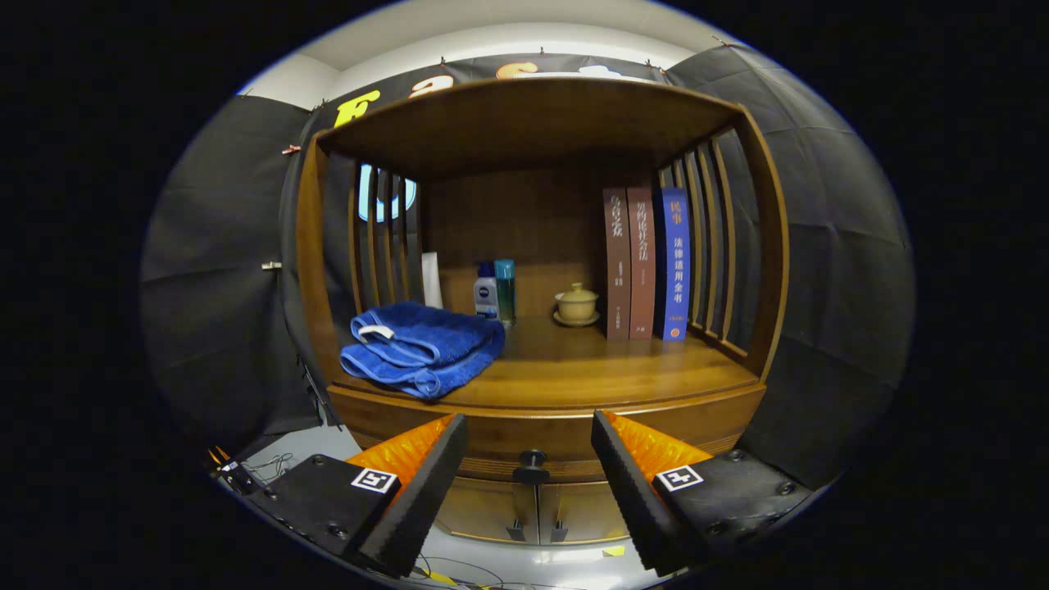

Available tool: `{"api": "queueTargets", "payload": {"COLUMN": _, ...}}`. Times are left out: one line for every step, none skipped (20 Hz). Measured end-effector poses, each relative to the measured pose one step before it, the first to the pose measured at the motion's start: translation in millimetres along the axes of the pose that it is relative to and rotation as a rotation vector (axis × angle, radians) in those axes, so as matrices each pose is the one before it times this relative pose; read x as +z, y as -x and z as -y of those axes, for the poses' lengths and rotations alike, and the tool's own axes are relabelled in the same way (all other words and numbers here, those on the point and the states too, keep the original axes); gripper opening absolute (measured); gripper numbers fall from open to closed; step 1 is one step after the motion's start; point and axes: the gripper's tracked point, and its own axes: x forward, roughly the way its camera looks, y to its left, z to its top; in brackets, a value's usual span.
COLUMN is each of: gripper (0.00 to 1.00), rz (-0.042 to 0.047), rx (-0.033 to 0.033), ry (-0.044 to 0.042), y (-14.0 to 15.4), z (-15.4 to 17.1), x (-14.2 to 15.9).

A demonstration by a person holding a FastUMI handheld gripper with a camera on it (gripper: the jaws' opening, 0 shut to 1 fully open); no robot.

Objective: Pull open the drawer, take out the items inside it, and place them on the countertop above the cabinet.

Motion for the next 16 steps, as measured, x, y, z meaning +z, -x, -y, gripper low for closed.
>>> {"api": "queueTargets", "payload": {"gripper": 0.99, "rz": -0.01423, "rx": -0.00268, "ry": -0.00218, "y": -7.38, "z": 1.1, "x": -9.46}}
{"api": "queueTargets", "payload": {"gripper": 0.99, "rz": -0.01714, "rx": -0.00274, "ry": -0.00426, "y": -6.91, "z": 0.55, "x": -10.34}}
{"api": "queueTargets", "payload": {"gripper": 0.99, "rz": -0.01906, "rx": -0.00026, "ry": -0.00586, "y": -6.35, "z": -0.09, "x": -10.2}}
{"api": "queueTargets", "payload": {"gripper": 0.99, "rz": -0.0169, "rx": -0.00188, "ry": -0.00615, "y": -7.66, "z": -0.51, "x": -9.89}}
{"api": "queueTargets", "payload": {"gripper": 0.99, "rz": -0.01842, "rx": -0.00288, "ry": -0.00408, "y": -7.66, "z": 0.07, "x": -9.41}}
{"api": "queueTargets", "payload": {"gripper": 0.99, "rz": -0.01665, "rx": -0.0019, "ry": 0.00137, "y": -11.2, "z": 2.06, "x": -7.09}}
{"api": "queueTargets", "payload": {"gripper": 0.99, "rz": -0.01757, "rx": -0.00451, "ry": 0.0073, "y": -8.86, "z": 1.45, "x": -8.02}}
{"api": "queueTargets", "payload": {"gripper": 0.99, "rz": -0.0156, "rx": -0.00215, "ry": 0.00379, "y": -5.27, "z": -0.02, "x": -7.19}}
{"api": "queueTargets", "payload": {"gripper": 0.99, "rz": -0.0119, "rx": 0.00058, "ry": -0.00391, "y": -4.99, "z": -0.18, "x": -5.42}}
{"api": "queueTargets", "payload": {"gripper": 0.99, "rz": -0.00938, "rx": -0.00085, "ry": -0.00608, "y": -4.02, "z": -1.0, "x": -4.43}}
{"api": "queueTargets", "payload": {"gripper": 0.99, "rz": -0.00809, "rx": -0.00185, "ry": -0.00625, "y": -4.51, "z": 0.29, "x": -3.86}}
{"api": "queueTargets", "payload": {"gripper": 0.99, "rz": -0.00994, "rx": -0.00766, "ry": -0.00323, "y": -3.66, "z": 1.16, "x": -4.47}}
{"api": "queueTargets", "payload": {"gripper": 0.98, "rz": -0.01264, "rx": -0.00346, "ry": -0.00461, "y": -4.34, "z": 0.29, "x": -3.9}}
{"api": "queueTargets", "payload": {"gripper": 0.95, "rz": -0.00924, "rx": -0.0062, "ry": -0.00298, "y": -1.88, "z": 1.02, "x": -3.27}}
{"api": "queueTargets", "payload": {"gripper": 0.86, "rz": -0.00648, "rx": -0.00423, "ry": -0.00202, "y": -1.41, "z": 1.27, "x": -2.06}}
{"api": "queueTargets", "payload": {"gripper": 0.83, "rz": -0.00986, "rx": -0.00341, "ry": -0.00178, "y": -2.78, "z": 0.19, "x": -2.89}}
